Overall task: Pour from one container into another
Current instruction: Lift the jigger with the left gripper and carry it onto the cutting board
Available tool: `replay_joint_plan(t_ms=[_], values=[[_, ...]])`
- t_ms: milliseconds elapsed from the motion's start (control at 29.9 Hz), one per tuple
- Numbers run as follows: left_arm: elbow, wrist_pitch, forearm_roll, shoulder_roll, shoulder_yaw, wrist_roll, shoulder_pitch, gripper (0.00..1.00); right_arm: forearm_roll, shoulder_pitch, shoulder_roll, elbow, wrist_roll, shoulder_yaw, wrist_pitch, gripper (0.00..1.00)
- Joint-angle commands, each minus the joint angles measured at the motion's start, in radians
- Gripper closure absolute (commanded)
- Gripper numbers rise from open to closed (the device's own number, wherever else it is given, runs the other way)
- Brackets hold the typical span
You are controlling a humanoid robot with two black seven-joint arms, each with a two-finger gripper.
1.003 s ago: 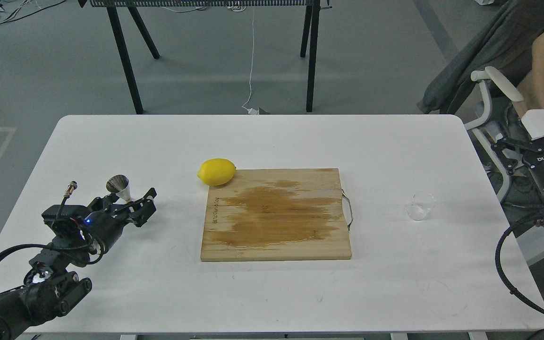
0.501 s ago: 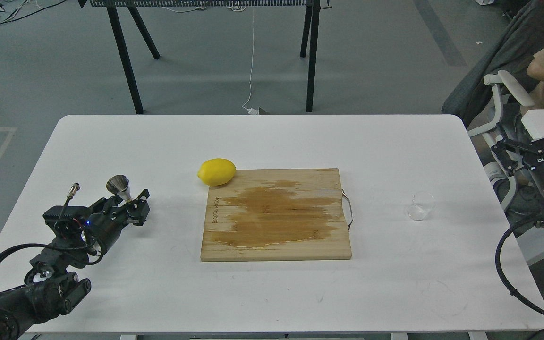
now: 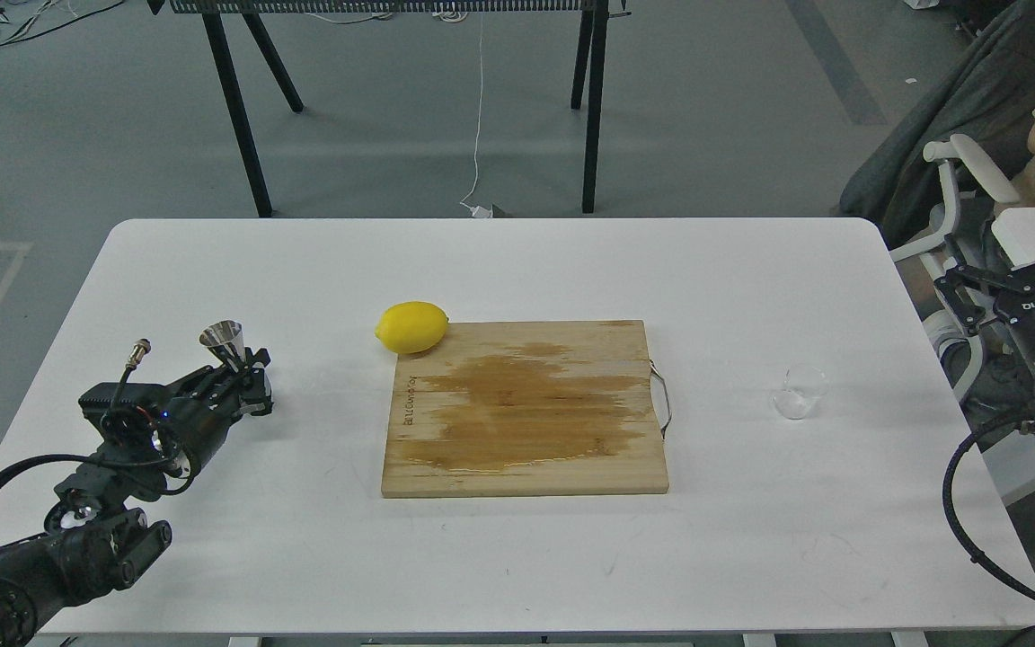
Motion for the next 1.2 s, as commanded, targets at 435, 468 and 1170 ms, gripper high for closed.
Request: replay_joint_plan(t_ms=[435,468,1170], values=[[-0.341,0.0,0.0,0.032,0.0,0.0,-0.267,0.91,0.0,0.0,0.0,-0.01,0.001,-0.002,0.0,0.01],[-0.382,0.0,0.002,0.009,0.0,0.0,-0.267,0.91,0.0,0.0,0.0,-0.015,0.0,-0.002,0.0,0.01],[-0.392,0.0,0.013,-0.278,0.235,0.0,-0.118,0.9,0.0,-0.012,-0.018,-0.017,0.0,-0.002,0.0,0.01]])
